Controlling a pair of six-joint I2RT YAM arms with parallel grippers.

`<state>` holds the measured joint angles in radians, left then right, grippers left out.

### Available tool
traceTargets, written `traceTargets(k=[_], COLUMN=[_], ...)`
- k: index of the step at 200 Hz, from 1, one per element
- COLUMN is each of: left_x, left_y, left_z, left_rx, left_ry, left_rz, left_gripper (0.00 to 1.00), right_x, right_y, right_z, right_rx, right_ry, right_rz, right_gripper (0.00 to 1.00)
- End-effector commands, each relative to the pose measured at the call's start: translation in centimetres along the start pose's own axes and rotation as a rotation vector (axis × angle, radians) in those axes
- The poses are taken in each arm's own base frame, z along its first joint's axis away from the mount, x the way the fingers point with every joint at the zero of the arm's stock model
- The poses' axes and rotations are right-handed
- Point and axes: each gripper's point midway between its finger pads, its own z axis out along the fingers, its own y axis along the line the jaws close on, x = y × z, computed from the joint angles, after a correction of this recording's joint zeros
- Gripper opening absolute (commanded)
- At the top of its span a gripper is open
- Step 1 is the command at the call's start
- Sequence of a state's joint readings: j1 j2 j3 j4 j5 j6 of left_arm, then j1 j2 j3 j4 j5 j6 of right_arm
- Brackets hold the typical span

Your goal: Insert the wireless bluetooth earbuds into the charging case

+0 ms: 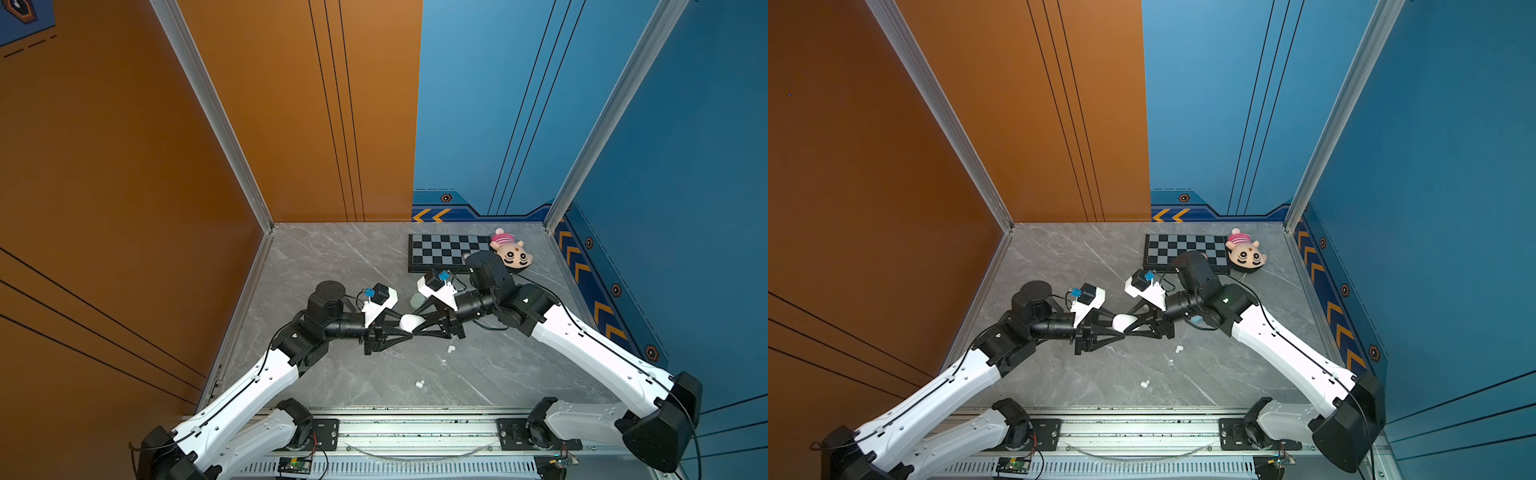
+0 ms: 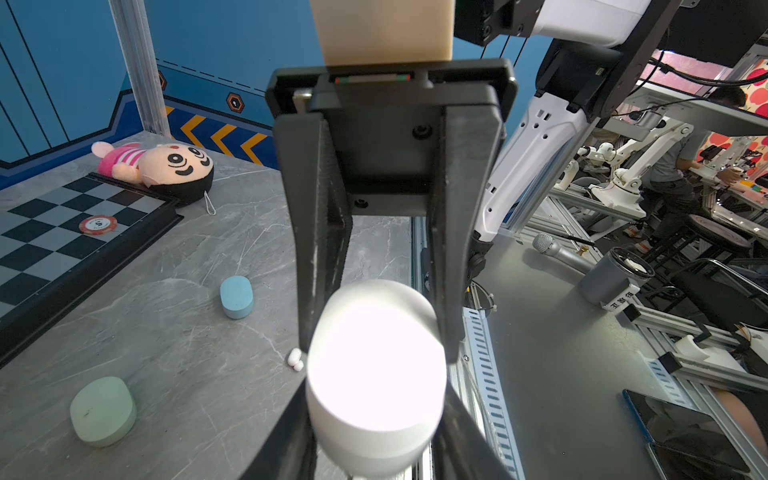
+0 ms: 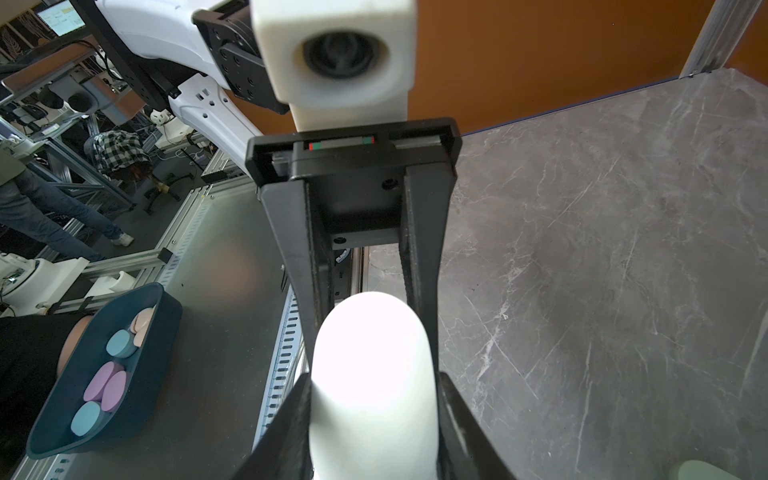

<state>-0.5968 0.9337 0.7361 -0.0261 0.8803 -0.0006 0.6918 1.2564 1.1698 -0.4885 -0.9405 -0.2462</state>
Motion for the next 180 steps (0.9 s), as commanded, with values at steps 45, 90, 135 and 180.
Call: traceTargets(k=[45,90,135,180], left_x=[-1.3,-1.1,-0.9,-0.8], left_y=[-0.2,-0.1,0.0,0.1], left_z=[0.0,0.0,0.0,0.0], left_rx=[0.011,0.004,-0.006,-0.01], left_ry=[-0.034,-0.032,-0.03,-0.028], left_rz=[0.034,0.028,0.026,0.028], left_gripper=[0.12,0.12,0.13,0.13], right_x=[0.5,0.4,-0.3,-0.8], right_y=[-0.8,-1.1,-1.5,-1.8], right_z=[-0.3,-0.7,-1.1,-1.2], right_rx=[0.064,0.077,0.085,0.089], right_ry=[0.023,0.014,-0.012,-0.038], right_rz=[0.003,0.012,0.026,0.048], right_gripper=[0.54,0.61,0.62,0.62])
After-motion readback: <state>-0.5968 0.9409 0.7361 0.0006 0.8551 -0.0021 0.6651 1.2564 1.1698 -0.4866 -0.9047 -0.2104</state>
